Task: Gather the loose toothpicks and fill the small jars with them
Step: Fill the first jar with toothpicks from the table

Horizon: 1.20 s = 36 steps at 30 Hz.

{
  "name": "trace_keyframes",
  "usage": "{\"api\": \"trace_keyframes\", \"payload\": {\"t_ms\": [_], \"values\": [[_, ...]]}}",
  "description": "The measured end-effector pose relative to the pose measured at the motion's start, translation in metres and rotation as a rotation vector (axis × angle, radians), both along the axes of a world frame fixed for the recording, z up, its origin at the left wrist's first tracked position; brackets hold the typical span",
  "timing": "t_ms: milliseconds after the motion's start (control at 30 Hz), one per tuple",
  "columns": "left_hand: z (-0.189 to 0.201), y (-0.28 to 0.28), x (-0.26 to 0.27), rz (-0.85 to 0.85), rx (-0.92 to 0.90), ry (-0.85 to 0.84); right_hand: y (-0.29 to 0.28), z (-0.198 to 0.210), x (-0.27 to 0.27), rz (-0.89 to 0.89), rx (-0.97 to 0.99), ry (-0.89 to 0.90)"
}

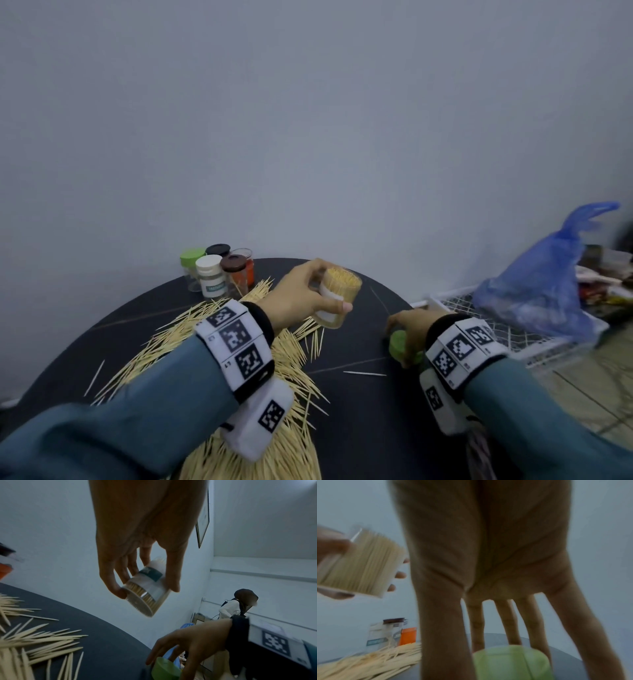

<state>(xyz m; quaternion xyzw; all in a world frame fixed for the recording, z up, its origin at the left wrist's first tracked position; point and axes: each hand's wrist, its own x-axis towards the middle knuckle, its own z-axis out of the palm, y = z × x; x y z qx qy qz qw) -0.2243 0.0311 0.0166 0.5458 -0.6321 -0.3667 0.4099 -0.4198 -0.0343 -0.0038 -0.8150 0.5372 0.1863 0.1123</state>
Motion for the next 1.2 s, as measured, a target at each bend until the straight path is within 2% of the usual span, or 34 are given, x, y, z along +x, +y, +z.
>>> {"api": "trace_keyframes", "payload": {"t_ms": [100,200,267,333,433,500,667,833,1200], "values": [[0.000,0.000,-0.005,-0.009,0.007,-0.020,-0.002,-0.002,0.005,-0.002,-0.037,-0.011],[0.001,0.003,-0.003,-0.009,0.008,-0.017,-0.003,-0.001,0.011,-0.023,-0.102,-0.159],[0.001,0.007,0.003,0.004,0.009,-0.001,-0.006,0.003,0.018,-0.048,-0.155,-0.345],[0.001,0.011,0.013,0.034,0.005,0.022,-0.008,0.011,0.031,-0.073,-0.152,-0.608],[0.001,0.019,0.030,0.077,-0.017,0.058,-0.004,0.026,0.057,-0.169,0.056,-1.077],[0.003,0.024,0.042,0.102,-0.037,0.065,0.004,0.036,0.075,-0.159,0.156,-1.238],[0.001,0.036,0.068,0.148,-0.047,0.076,0.023,0.044,0.114,0.071,0.176,-1.270],[-0.002,0.042,0.082,0.160,-0.054,0.064,0.031,0.031,0.130,0.245,0.041,-1.179],[-0.007,0.039,0.084,0.136,-0.057,-0.093,0.031,0.024,0.129,0.351,-0.032,-1.074]]}}
